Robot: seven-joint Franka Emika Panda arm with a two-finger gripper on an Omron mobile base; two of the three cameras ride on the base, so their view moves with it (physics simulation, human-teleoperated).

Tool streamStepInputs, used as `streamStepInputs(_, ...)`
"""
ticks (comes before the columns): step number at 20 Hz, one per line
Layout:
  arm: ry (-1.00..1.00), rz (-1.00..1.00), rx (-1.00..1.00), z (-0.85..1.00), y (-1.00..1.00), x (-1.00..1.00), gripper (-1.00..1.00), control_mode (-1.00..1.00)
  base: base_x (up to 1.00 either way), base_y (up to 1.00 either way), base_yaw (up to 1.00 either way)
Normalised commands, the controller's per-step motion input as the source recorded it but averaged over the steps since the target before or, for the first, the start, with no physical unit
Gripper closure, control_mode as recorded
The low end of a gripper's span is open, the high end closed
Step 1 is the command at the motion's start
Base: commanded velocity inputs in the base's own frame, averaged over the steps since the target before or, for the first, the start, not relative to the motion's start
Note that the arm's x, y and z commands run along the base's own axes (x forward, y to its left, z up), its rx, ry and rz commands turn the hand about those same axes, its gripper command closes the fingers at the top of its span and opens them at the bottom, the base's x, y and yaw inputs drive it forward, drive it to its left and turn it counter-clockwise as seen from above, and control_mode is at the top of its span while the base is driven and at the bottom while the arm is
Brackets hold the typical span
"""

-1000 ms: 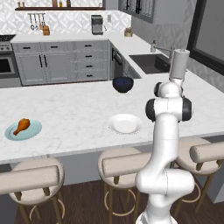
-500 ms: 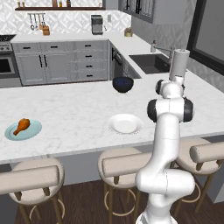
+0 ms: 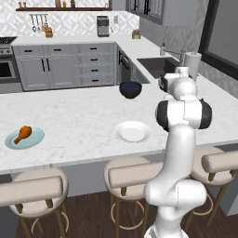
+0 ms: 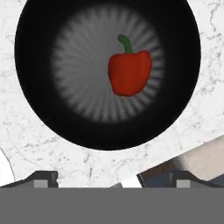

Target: Pick the chicken drumstick and bell pepper from their plates and place them in the bowl. Then put the bowl in the fridge.

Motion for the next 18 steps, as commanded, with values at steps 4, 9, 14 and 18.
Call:
streamStepInputs(4,0.00,0.09,-0.19,0.76,1.00,-0.98,-1.00,-1.00,0.00,0.00,0.00)
streamStepInputs(9,0.06,0.03,-0.05,0.57,0.83,-0.69,-1.00,-1.00,0.00,0.00,0.00)
streamStepInputs(14,0.17,0.08,0.02,0.37,0.60,-0.26,-1.00,-1.00,0.00,0.00,0.00)
streamStepInputs(18,0.14,0.19,0.30,0.05,0.06,-0.13,-1.00,-1.00,0.00,0.00,0.00)
